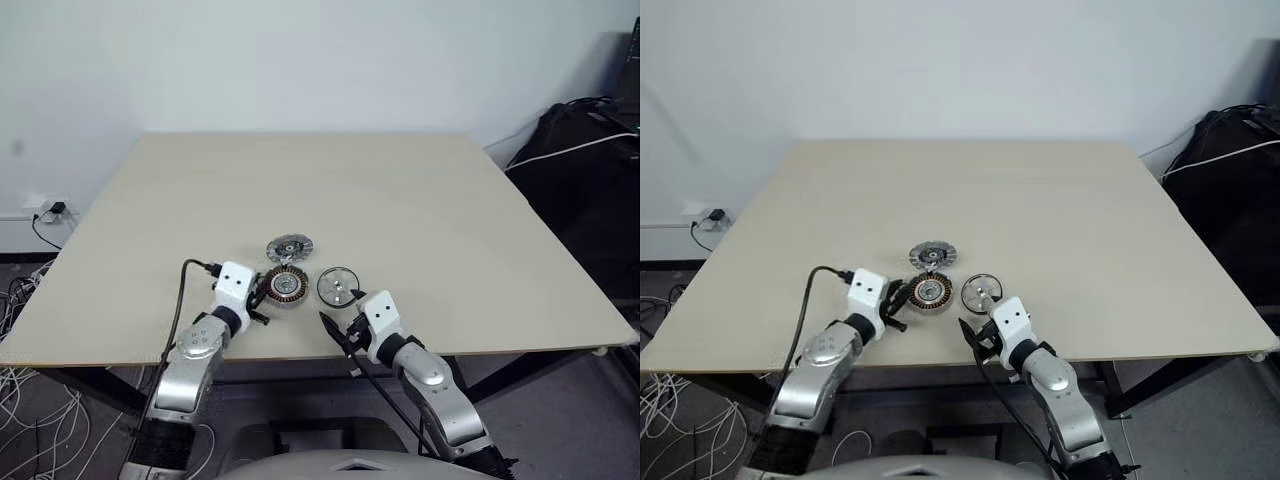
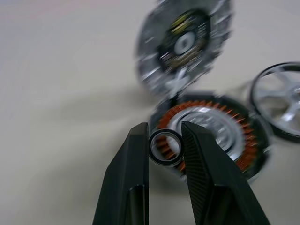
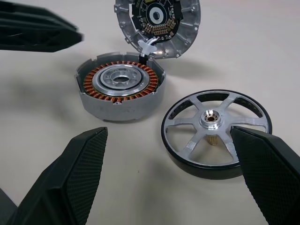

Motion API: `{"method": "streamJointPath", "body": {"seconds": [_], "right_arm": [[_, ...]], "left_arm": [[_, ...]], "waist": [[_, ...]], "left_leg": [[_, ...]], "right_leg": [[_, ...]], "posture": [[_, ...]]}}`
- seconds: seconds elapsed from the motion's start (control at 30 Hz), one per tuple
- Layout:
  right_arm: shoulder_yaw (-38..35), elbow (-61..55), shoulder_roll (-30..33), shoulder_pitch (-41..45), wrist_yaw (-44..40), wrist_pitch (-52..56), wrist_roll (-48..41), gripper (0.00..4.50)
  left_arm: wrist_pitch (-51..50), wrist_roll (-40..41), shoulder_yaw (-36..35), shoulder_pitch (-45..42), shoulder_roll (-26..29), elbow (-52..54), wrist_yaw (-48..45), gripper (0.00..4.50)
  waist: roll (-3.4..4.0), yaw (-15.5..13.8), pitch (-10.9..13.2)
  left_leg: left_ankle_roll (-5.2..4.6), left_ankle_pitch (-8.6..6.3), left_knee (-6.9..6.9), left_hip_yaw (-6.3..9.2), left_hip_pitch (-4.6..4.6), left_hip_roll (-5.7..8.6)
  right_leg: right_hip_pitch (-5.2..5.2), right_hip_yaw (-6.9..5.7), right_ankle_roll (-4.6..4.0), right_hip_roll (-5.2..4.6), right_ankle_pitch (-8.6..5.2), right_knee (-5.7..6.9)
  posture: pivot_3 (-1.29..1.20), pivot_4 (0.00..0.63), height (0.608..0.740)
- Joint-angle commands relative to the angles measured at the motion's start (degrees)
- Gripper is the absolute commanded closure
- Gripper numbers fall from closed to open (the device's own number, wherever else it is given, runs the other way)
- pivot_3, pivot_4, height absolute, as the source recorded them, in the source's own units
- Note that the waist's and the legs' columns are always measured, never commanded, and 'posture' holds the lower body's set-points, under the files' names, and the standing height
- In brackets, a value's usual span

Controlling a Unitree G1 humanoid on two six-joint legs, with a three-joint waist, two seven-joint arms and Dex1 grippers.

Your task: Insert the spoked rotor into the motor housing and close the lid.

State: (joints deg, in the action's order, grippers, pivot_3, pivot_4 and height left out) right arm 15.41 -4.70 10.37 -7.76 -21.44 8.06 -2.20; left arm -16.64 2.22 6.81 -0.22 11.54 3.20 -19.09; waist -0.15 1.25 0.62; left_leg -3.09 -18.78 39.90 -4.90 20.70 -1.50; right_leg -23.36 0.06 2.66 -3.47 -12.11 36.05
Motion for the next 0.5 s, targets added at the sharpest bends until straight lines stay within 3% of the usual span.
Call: {"method": "streamJointPath", "body": {"seconds": [0.03,0.5], "right_arm": [[-0.6,-1.5,-0.3,0.7,0.2,-0.8,-0.2,0.0],[-1.3,-1.7,-0.6,0.0,1.5,-1.5,0.0,0.0]], "left_arm": [[1.7,-1.3,2.8,-3.4,-0.5,-3.1,-1.4,3.81],[2.9,-2.3,3.9,-10.3,-2.6,-13.1,-1.8,3.81]], "waist": [[0.0,0.0,0.0],[-0.01,0.0,0.0]], "left_leg": [[0.0,0.0,0.0,0.0,0.0,0.03],[-0.01,0.01,0.0,0.03,0.02,0.11]], "right_leg": [[0.01,0.0,0.0,0.02,0.0,0.0],[0.01,0.01,0.02,0.06,0.0,-0.02]], "posture": [[0.0,0.0,0.74],[0.0,0.0,0.74]]}}
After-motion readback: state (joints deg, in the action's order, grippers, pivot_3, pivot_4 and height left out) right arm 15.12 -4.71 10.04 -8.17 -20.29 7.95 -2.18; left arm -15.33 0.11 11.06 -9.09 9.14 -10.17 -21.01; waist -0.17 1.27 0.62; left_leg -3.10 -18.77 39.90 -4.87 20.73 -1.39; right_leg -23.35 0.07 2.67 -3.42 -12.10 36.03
